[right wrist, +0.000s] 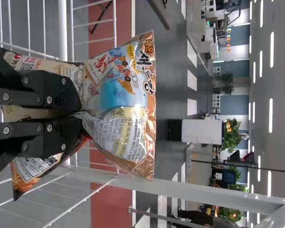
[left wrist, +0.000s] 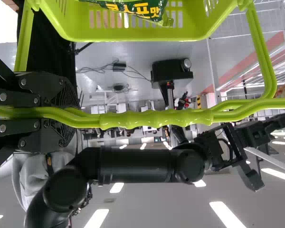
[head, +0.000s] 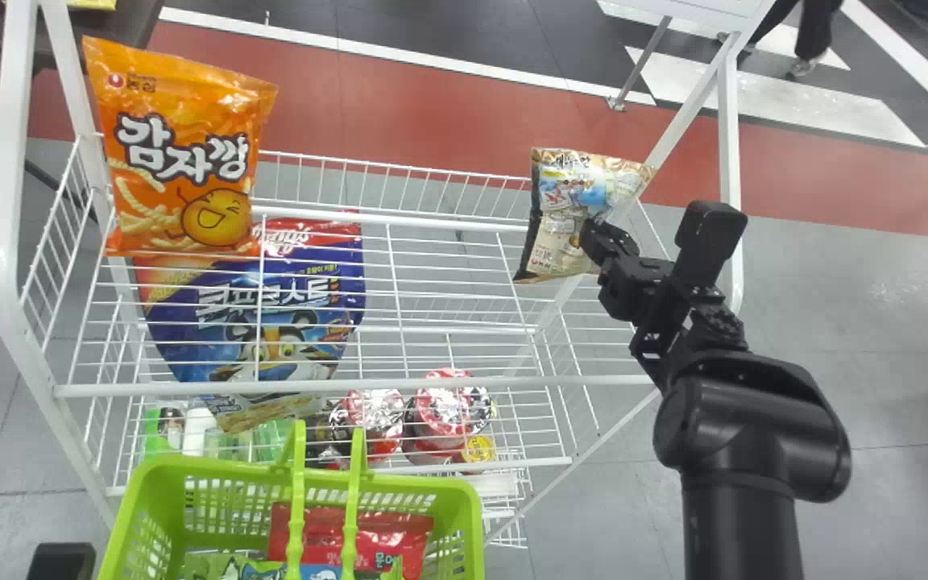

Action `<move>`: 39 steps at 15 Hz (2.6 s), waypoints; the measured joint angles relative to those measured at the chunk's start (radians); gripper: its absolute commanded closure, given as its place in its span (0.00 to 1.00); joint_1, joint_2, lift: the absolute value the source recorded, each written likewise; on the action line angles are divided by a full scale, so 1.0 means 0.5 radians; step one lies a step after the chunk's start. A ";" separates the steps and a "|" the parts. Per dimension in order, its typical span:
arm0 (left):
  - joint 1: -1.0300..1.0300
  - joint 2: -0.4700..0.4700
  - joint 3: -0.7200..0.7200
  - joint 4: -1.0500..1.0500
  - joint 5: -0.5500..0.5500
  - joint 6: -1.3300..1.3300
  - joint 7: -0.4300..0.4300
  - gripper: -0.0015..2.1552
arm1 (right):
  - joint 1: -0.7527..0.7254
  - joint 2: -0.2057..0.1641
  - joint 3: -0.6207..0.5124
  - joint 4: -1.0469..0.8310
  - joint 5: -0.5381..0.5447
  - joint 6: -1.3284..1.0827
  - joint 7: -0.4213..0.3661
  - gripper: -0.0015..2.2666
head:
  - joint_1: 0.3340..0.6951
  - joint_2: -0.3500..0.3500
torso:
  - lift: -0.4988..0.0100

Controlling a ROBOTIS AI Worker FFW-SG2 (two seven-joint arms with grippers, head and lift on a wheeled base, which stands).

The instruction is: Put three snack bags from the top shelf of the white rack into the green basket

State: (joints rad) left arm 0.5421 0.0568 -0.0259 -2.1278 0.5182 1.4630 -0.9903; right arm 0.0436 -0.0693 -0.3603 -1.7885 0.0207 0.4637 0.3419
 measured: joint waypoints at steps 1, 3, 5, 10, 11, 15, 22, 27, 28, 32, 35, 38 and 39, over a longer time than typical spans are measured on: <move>-0.001 0.000 0.000 -0.003 0.000 0.004 -0.001 1.00 | 0.062 0.006 0.011 -0.139 -0.015 0.088 0.028 0.94 | 1.00 0.00 | 0.98; 0.001 0.003 0.000 -0.009 0.002 0.005 -0.004 1.00 | 0.217 0.017 0.010 -0.445 -0.101 0.311 0.066 0.94 | 1.00 0.00 | 0.98; 0.002 0.006 0.000 -0.012 0.006 0.006 -0.004 1.00 | 0.446 0.023 -0.031 -0.831 -0.269 0.636 0.069 0.94 | 1.00 0.00 | 0.98; 0.009 0.003 -0.010 -0.016 0.004 0.002 -0.001 1.00 | 1.014 0.105 -0.228 -1.523 -0.665 1.173 0.129 0.94 | 1.00 0.00 | 0.98; 0.023 0.002 -0.012 -0.017 0.006 -0.004 -0.001 1.00 | 1.058 0.118 -0.240 -1.595 -0.686 1.365 0.145 0.94 | 1.00 0.00 | 0.98; 0.064 -0.013 -0.018 -0.018 0.003 -0.052 0.014 1.00 | 1.211 0.124 -0.246 -1.685 -0.819 1.909 0.316 0.94 | 1.00 0.00 | 0.98; 0.081 -0.019 -0.075 -0.024 -0.009 -0.101 0.026 1.00 | 1.386 0.116 -0.033 -1.496 -1.013 2.182 0.454 0.94 | 1.00 0.00 | 0.98; 0.116 -0.013 -0.068 -0.054 -0.012 -0.134 0.017 1.00 | 1.384 0.084 0.132 -1.327 -0.837 1.977 0.315 0.94 | 1.00 0.00 | 0.98; 0.118 -0.013 -0.069 -0.056 -0.012 -0.137 0.016 1.00 | 1.386 0.083 0.149 -1.323 -0.784 1.906 0.258 0.94 | 1.00 0.00 | 0.98; 0.126 -0.012 -0.077 -0.058 -0.012 -0.159 0.012 1.00 | 1.403 0.069 0.215 -1.290 -0.642 1.753 0.181 0.01 | 1.00 0.00 | 0.98; 0.128 -0.015 -0.081 -0.060 -0.014 -0.161 0.019 1.00 | 1.448 0.061 0.209 -1.368 -0.654 1.741 0.181 0.01 | 1.00 0.00 | 0.98; 0.128 -0.013 -0.080 -0.062 -0.015 -0.161 0.020 1.00 | 1.468 0.063 0.187 -1.420 -0.688 1.685 0.222 0.03 | 1.00 0.00 | 0.98; 0.129 -0.013 -0.079 -0.066 -0.015 -0.161 0.021 1.00 | 1.479 0.065 0.183 -1.423 -0.699 1.596 0.265 0.03 | 1.00 0.00 | 0.98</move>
State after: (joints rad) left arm 0.6066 0.0504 -0.0654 -2.1608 0.5108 1.3827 -0.9799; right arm 0.7828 -0.0367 -0.2689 -2.4999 -0.3288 1.2616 0.4743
